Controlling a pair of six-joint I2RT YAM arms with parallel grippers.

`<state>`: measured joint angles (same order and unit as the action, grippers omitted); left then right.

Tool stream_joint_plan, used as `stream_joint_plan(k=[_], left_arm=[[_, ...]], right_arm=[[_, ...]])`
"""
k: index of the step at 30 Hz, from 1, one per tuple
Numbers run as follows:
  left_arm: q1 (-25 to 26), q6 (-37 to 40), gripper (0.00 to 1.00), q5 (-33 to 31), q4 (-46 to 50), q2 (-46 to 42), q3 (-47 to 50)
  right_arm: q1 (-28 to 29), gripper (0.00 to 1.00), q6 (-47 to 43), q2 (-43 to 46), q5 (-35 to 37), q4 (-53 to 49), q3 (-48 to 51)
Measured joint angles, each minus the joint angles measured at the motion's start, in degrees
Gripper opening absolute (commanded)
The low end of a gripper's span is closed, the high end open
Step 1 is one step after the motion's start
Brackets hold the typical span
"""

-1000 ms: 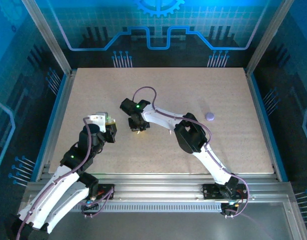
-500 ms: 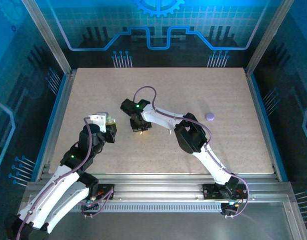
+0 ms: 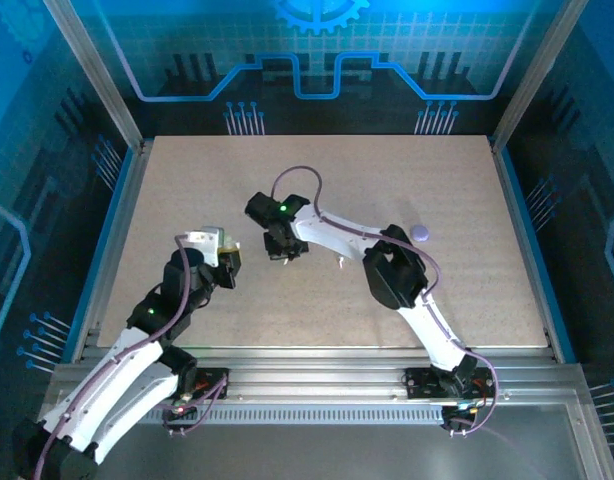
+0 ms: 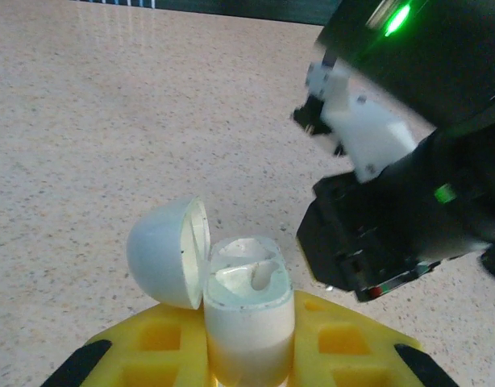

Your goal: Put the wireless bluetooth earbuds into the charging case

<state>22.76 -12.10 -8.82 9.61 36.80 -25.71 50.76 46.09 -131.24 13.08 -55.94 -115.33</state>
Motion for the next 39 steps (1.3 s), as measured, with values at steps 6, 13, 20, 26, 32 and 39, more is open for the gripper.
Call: stream_joint_plan(k=[6, 13, 20, 26, 32, 39], left_arm=[[0.1, -0.1, 0.1, 3.3, -5.6, 2.3, 3.8], [2.3, -1.1, 0.1, 6.6, -14.7, 7.1, 7.2], [5.0, -0.4, 0.13, 11.6, -25.9, 13.0, 9.9], [6.4, 0.7, 0.11, 14.6, -32.9, 18.0, 10.1], [7.9, 1.7, 0.11, 17.3, -39.8, 22.8, 10.1], [8.4, 2.2, 0.11, 19.7, -45.0, 25.3, 10.1]], right_arm=[[-0.3, 0.16, 0.0, 7.4, 1.1, 1.1, 4.0], [-0.4, 0.16, 0.0, 12.7, 3.1, 1.2, 6.0], [-0.6, 0.16, -0.1, 16.2, 4.5, 1.6, 7.0], [-0.6, 0.16, -0.3, 18.5, 4.9, 1.6, 7.7], [-0.1, 0.16, -0.7, 21.1, 5.7, 2.1, 8.5], [1.6, 0.16, -1.1, 24.9, 7.5, 3.5, 12.0]])
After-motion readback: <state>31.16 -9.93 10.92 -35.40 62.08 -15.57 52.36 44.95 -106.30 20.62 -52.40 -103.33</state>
